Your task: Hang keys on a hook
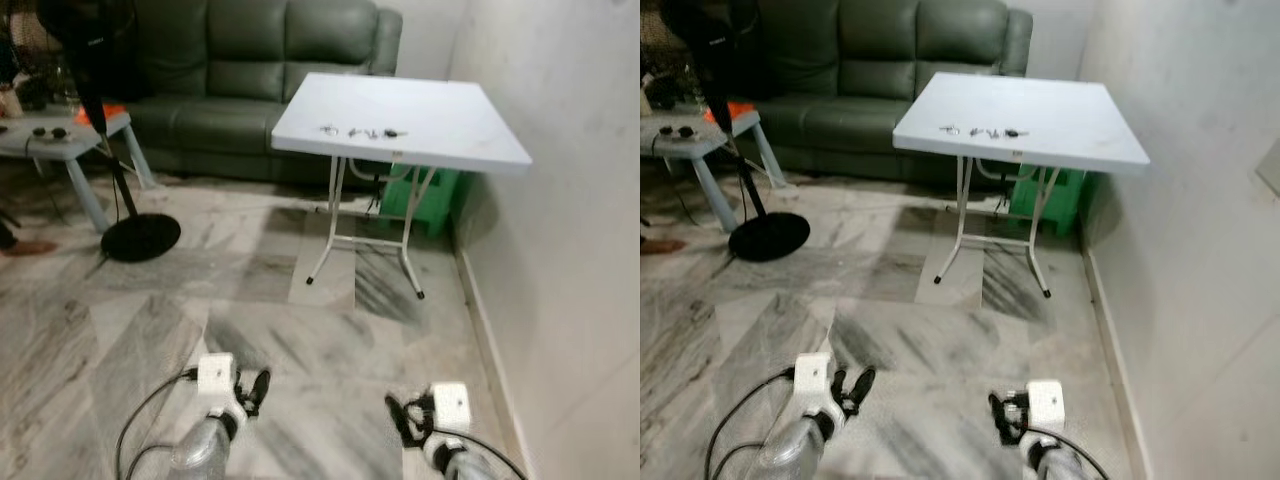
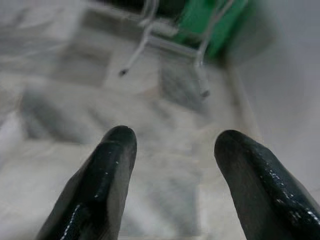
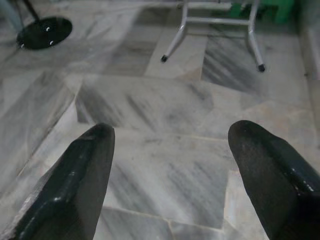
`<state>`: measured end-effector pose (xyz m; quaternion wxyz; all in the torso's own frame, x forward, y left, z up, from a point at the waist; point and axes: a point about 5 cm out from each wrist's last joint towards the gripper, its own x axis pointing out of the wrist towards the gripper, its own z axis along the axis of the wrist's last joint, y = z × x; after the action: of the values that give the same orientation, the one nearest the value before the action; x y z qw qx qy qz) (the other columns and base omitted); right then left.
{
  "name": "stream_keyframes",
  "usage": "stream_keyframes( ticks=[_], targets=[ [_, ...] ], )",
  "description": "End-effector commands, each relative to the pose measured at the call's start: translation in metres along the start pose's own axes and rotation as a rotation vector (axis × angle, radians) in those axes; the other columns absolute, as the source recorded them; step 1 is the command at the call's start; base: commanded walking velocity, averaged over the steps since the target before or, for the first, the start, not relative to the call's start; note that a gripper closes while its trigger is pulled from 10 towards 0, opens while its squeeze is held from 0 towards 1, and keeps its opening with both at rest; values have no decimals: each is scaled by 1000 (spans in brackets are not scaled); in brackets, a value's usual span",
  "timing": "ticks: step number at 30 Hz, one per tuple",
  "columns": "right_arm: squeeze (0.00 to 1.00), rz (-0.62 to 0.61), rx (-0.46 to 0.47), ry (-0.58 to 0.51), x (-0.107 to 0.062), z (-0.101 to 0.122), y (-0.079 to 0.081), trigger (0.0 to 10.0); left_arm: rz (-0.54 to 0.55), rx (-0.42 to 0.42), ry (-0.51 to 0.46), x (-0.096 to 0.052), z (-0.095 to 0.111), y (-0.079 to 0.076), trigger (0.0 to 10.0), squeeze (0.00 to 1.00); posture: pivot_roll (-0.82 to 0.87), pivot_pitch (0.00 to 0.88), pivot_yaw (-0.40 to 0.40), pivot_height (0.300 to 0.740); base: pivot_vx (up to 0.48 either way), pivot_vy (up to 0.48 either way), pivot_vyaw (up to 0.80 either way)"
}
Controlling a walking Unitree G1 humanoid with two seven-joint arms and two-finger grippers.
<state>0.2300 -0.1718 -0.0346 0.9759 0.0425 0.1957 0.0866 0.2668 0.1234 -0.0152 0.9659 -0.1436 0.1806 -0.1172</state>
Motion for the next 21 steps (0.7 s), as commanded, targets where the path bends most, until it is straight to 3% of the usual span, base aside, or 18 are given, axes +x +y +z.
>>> stream_keyframes(
  ticks=[1, 2, 3, 5, 13, 14, 21],
  targets=[
    [0, 27, -5, -115, 6, 18, 7, 10000, 12, 21, -75, -1, 14, 9, 10000, 0, -31, 0, -43, 740, 0, 360, 0],
    [0, 27, -5, -115, 6, 18, 7, 10000, 12, 21, -75, -1, 14, 9, 10000, 0, -31, 0, -43, 740, 0, 360, 0],
    [0, 46, -9, -204, 8, 33, 12, 10000, -4, 24, -153, 0, 27, 8, 10000, 0, -31, 0, -42, 740, 0, 244, 0],
    [0, 46, -9, -204, 8, 33, 12, 10000, -4, 24, -153, 0, 27, 8, 10000, 0, -31, 0, -42, 740, 0, 244, 0],
    [0, 73, -27, -349, 11, 67, 16, 10000, -30, 71, -255, 2, 49, 3, 10000, 0, -33, 0, -45, 740, 0, 0, 0],
    [0, 90, -43, -414, 11, 86, 16, 10000, -38, 86, -296, 4, 64, 4, 10000, 0, -35, 0, -47, 740, 0, 0, 0],
    [0, 87, -76, -551, 2, 129, 6, 10000, -52, 104, -388, 4, 98, 5, 10000, 0, -46, 3, -47, 740, 0, 0, 0]
  ],
)
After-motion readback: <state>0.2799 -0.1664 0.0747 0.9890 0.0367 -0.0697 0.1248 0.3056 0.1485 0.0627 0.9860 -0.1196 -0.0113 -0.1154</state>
